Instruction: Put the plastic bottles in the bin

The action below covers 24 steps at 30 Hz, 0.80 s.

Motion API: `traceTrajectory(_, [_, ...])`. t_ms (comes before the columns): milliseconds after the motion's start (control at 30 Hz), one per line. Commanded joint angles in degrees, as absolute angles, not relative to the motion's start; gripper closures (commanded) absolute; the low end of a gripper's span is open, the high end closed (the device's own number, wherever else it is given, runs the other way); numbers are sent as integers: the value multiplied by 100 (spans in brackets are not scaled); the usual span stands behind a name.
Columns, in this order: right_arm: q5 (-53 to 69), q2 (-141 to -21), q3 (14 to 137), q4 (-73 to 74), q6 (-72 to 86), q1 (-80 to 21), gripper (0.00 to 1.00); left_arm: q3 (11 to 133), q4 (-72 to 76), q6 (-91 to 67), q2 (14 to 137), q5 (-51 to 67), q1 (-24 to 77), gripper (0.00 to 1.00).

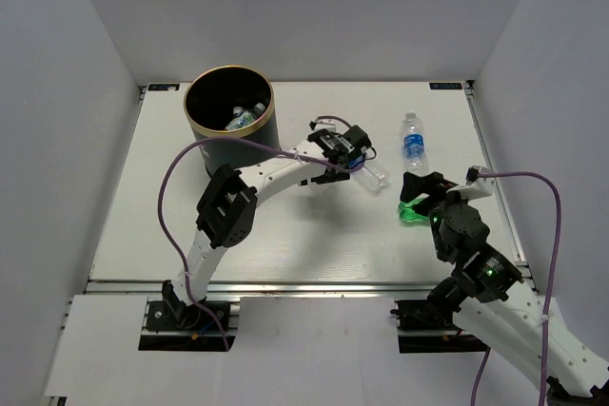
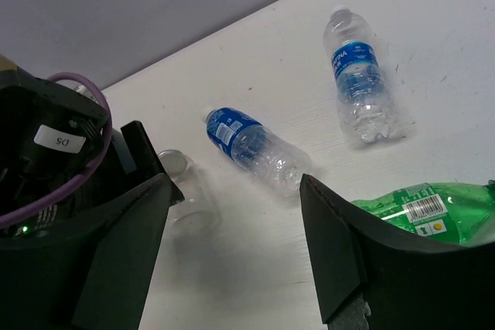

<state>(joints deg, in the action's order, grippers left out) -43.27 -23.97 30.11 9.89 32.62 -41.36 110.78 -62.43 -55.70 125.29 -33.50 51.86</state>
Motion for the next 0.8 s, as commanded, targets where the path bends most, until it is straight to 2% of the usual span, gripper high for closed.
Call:
traceTrajectory(0, [-4360, -2294, 2997, 888, 3305, -4157, 26, 11031, -5820, -5503, 12498, -3244, 5054, 9])
traceTrajectory(167, [-4298, -2215, 2962, 852, 3296, -4157, 26, 10364, -5072, -5326, 12498, -2769, 4887, 8])
traceTrajectory(400, [-4201, -2153, 2927, 774, 3278, -4157, 26, 10424, -5010, -5326, 12858, -2637, 4782, 8])
traceTrajectory(467, [-4175, -2145, 2901, 765, 3270, -4166, 26, 10275, -4931, -5326, 12858, -2637, 4781, 13])
traceTrajectory(533, [-4166, -2153, 2900, 756, 3269, -4157, 26, 10152, -4860, -5326, 12858, -2637, 4729, 21])
traceTrajectory(567, [-4140, -2145, 2900, 730, 3270, -4157, 26, 10151, -4860, -5326, 12858, -2637, 4729, 34])
traceTrajectory(667, [-4105, -2153, 2883, 712, 3235, -4157, 34, 10221, -4808, -4949, 12657, -2706, 4789, 54])
traceTrajectory(700, [-4096, -2153, 2865, 712, 3217, -4149, 39, 10291, -4808, -4766, 12587, -2759, 4790, 69])
traceTrajectory(733, [-4070, -2171, 2857, 677, 3156, -4157, 56, 10518, -4808, -4564, 12447, -2847, 4868, 76])
traceTrajectory(767, [-4052, -2214, 2830, 590, 3103, -4166, 67, 10660, -4808, -4213, 12358, -2848, 4930, 81])
